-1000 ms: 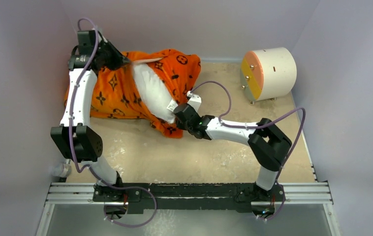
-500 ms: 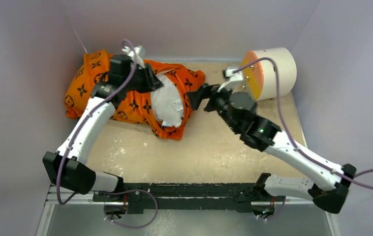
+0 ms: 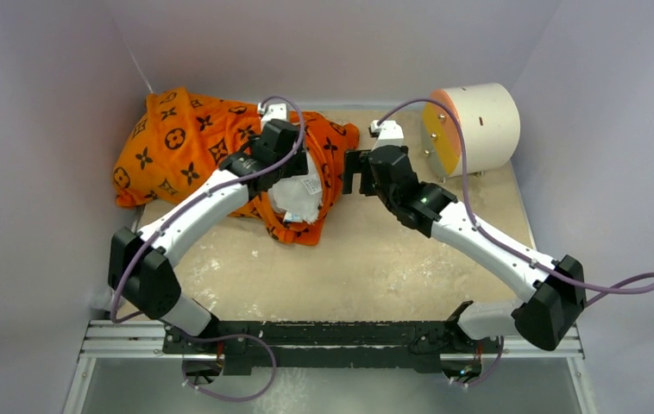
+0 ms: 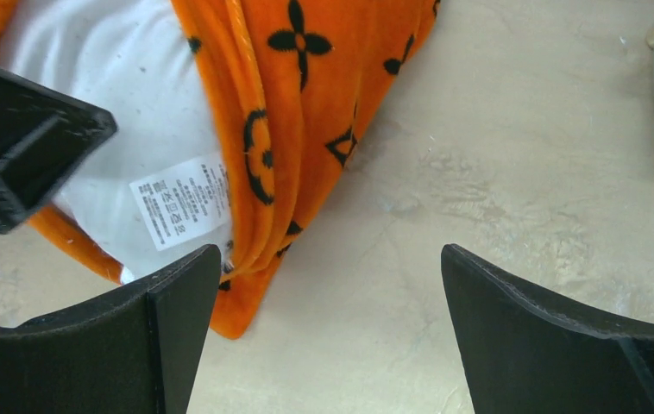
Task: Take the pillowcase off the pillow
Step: Remove the pillow from the pillowcase.
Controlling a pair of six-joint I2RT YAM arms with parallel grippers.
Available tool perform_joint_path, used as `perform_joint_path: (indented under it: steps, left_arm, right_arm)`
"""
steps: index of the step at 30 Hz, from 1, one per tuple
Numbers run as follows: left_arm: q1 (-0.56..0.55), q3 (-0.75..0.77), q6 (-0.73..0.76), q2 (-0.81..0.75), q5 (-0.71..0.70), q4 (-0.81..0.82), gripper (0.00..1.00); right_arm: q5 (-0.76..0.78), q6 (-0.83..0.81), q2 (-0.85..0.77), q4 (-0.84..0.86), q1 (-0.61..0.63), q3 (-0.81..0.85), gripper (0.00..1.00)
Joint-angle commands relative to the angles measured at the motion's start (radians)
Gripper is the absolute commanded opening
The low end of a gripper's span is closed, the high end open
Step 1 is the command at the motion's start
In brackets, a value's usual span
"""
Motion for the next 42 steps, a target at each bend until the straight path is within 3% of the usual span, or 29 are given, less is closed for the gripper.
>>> perform_joint_path:
  steps: [1, 10, 11, 12, 13, 16, 20, 28, 37, 42]
  left_arm:
    - [-0.002, -0.072, -0.026, 0.068, -0.024, 0.117, 0.75]
    - [0.006, -0.191, -0.058, 0.285, 0.123, 0.358, 0.78]
    - [0.018, -0.207, -0.059, 0.307, 0.161, 0.378, 0.62]
    - [0.038, -0.22, -0.057, 0.328, 0.221, 0.396, 0.29]
    - [0.06, -0.226, -0.075, 0.345, 0.278, 0.397, 0.02]
    - [0.126, -0.299, -0.129, 0.316, 0.384, 0.453, 0.0]
    - [0.171, -0.409, -0.149, 0.177, 0.402, 0.496, 0.0]
    - [0.175, -0.489, -0.138, 0.055, 0.389, 0.434, 0.0]
    - [0.175, -0.499, -0.16, 0.019, 0.38, 0.425, 0.0]
    - [0.175, -0.493, -0.159, -0.009, 0.376, 0.384, 0.0]
  right_arm:
    - [-0.027, -0.001, -0.047, 0.033, -0.025, -0.019, 0.99]
    - [-0.122, -0.024, 0.055, 0.115, -0.115, -0.013, 0.99]
    - [-0.141, -0.027, 0.085, 0.129, -0.133, 0.0, 0.99]
    - [-0.161, -0.03, 0.115, 0.142, -0.152, 0.016, 0.99]
    - [-0.18, -0.036, 0.15, 0.151, -0.175, 0.036, 0.99]
    - [-0.208, -0.08, 0.276, 0.171, -0.194, 0.12, 0.99]
    - [-0.195, -0.145, 0.429, 0.185, -0.188, 0.241, 0.99]
    - [-0.408, -0.257, 0.412, 0.409, -0.129, 0.221, 0.99]
    - [-0.36, -0.317, 0.585, 0.277, -0.04, 0.378, 0.97]
    - [-0.308, -0.266, 0.623, 0.242, -0.043, 0.409, 0.88]
